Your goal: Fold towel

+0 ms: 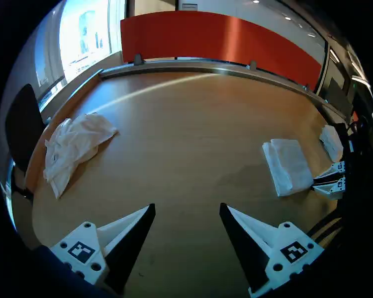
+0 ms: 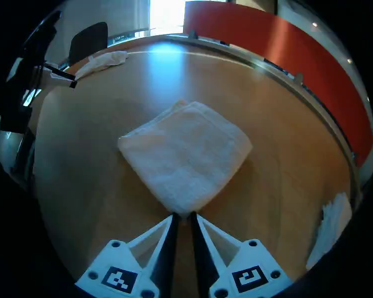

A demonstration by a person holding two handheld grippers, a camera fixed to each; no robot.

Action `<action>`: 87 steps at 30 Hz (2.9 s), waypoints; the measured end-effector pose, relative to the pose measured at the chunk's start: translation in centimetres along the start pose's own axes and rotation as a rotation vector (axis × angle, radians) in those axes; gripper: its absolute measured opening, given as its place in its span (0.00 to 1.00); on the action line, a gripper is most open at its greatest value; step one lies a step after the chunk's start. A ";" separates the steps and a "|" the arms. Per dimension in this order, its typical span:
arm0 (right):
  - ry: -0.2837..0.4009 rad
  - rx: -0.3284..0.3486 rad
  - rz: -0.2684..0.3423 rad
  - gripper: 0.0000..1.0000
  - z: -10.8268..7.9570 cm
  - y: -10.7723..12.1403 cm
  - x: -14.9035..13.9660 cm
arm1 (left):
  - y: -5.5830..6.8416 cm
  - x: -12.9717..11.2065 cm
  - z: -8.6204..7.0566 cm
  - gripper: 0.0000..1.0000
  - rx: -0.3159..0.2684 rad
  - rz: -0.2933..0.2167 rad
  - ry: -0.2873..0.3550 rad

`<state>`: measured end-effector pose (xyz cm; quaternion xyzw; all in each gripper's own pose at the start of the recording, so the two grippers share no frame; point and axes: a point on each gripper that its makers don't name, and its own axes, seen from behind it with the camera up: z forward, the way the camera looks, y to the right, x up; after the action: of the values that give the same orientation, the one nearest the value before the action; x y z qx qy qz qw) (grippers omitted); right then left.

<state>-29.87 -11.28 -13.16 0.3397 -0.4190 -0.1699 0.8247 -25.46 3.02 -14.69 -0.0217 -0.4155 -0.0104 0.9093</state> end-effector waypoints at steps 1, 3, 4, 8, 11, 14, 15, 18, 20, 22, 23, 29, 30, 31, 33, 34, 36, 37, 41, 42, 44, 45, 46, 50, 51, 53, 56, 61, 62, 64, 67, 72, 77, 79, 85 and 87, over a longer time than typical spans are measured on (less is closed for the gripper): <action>0.000 0.002 -0.001 0.14 0.0 -0.1 0.0 | 0.0 0.0 0.0 0.96 0.000 0.001 0.000; -0.001 0.004 -0.004 0.10 0.1 -0.2 0.0 | 0.1 0.0 0.0 0.96 -0.001 0.003 0.000; -0.001 0.003 -0.005 0.07 0.1 -0.1 0.0 | 0.1 0.0 0.0 0.96 -0.001 0.004 0.000; 0.002 -0.003 -0.005 0.05 0.0 0.0 0.1 | 0.1 -0.1 0.1 0.96 -0.001 0.005 0.000; 0.009 -0.010 -0.005 0.05 -0.2 0.3 0.5 | 0.1 0.0 0.1 0.96 -0.002 0.003 0.001; 0.025 -0.019 -0.011 0.05 -0.7 0.6 1.2 | 0.0 0.0 0.1 0.96 -0.001 0.003 0.002; 0.030 -0.021 -0.015 0.05 -0.8 0.7 1.4 | 0.0 0.1 0.1 0.96 0.000 0.003 0.002; 0.050 -0.028 -0.031 0.04 -1.5 1.1 2.7 | 0.0 0.2 0.1 0.96 -0.001 0.004 0.005; 0.070 -0.033 -0.040 0.04 -2.0 1.4 3.8 | 0.0 0.3 0.1 0.96 -0.001 0.005 0.008; 0.093 -0.039 -0.047 0.04 -2.5 1.7 5.1 | 0.1 0.5 0.1 0.96 -0.003 0.005 0.011; 0.104 -0.041 -0.050 0.04 -2.8 1.8 5.8 | 0.1 0.6 0.0 0.96 -0.004 0.005 0.012; 0.186 -0.054 -0.052 0.04 -4.7 2.9 10.4 | 0.3 1.2 0.0 0.96 -0.007 0.007 0.024; 0.199 -0.056 -0.052 0.04 -5.1 3.1 11.2 | 0.4 1.3 0.0 0.96 -0.009 0.007 0.026; 0.212 -0.061 -0.053 0.04 -5.5 3.4 12.0 | 0.4 1.4 -0.1 0.96 -0.010 0.007 0.029; 0.234 -0.071 -0.054 0.04 -6.2 3.9 13.3 | 0.5 1.6 -0.1 0.96 -0.012 0.007 0.032; 0.245 -0.077 -0.055 0.04 -6.6 4.2 13.9 | 0.5 1.7 -0.2 0.96 -0.013 0.007 0.034; 0.263 -0.088 -0.057 0.04 -7.3 4.7 15.0 | 0.6 1.8 -0.2 0.96 -0.013 0.008 0.036; 0.272 -0.092 -0.056 0.04 -7.7 4.9 15.5 | 0.6 1.9 -0.2 0.96 -0.014 0.009 0.037; 0.299 -0.111 -0.054 0.04 -9.0 5.9 16.8 | 0.7 2.1 -0.3 0.96 -0.015 0.011 0.041; 0.304 -0.116 -0.053 0.04 -9.4 6.1 17.0 | 0.8 2.1 -0.3 0.96 -0.016 0.011 0.042; 0.307 -0.130 -0.054 0.04 -10.0 6.8 17.0 | 0.8 2.3 -0.3 0.96 -0.018 0.008 0.044; 0.308 -0.136 -0.054 0.04 -10.2 7.1 17.0 | 0.9 2.3 -0.3 0.96 -0.019 0.007 0.045; 0.309 -0.143 -0.053 0.04 -10.5 7.5 17.0 | 0.9 2.4 -0.3 0.96 -0.020 0.006 0.046; 0.308 -0.167 -0.043 0.04 -11.6 9.1 16.6 | 1.1 2.5 -0.4 0.96 -0.023 0.006 0.050; 0.308 -0.173 -0.040 0.04 -11.9 9.5 16.5 | 1.1 2.6 -0.4 0.96 -0.023 0.007 0.050; 0.308 -0.188 -0.035 0.04 -12.5 10.6 16.3 | 1.2 2.6 -0.4 0.96 -0.023 0.011 0.051; 0.306 -0.209 -0.030 0.04 -13.3 12.2 16.0 | 1.3 2.6 -0.4 0.96 -0.023 0.016 0.051; 0.306 -0.236 -0.014 0.04 -14.6 14.9 15.6 | 1.4 2.8 -0.4 0.96 -0.025 0.020 0.050; 0.306 -0.241 -0.009 0.04 -14.8 15.5 15.6 | 1.4 2.8 -0.4 0.96 -0.025 0.021 0.051; 0.307 -0.253 0.002 0.04 -15.2 16.6 15.4 | 1.4 2.9 -0.3 0.96 -0.024 0.024 0.051; 0.305 -0.271 0.017 0.04 -15.8 18.5 15.1 | 1.4 3.1 -0.3 0.96 -0.021 0.029 0.052; 0.299 -0.298 0.037 0.04 -16.7 21.4 14.4 | 1.3 3.3 -0.3 0.96 -0.015 0.032 0.054; 0.283 -0.328 0.047 0.04 -17.5 24.3 13.7 | 1.1 3.3 -0.2 0.96 -0.010 0.028 0.052; 0.277 -0.342 0.051 0.04 -17.8 25.4 13.4 | 1.1 3.2 -0.2 0.96 -0.009 0.029 0.050; 0.262 -0.384 0.071 0.04 -18.6 28.7 12.7 | 1.2 3.3 0.0 0.96 -0.006 0.036 0.045; 0.259 -0.396 0.079 0.04 -18.8 29.7 12.5 | 1.3 3.4 0.0 0.96 -0.006 0.038 0.044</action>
<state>-7.48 10.69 7.06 0.1737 -0.2814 -0.1712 0.9281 -23.21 4.31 -12.14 -0.0322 -0.3948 0.0051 0.9182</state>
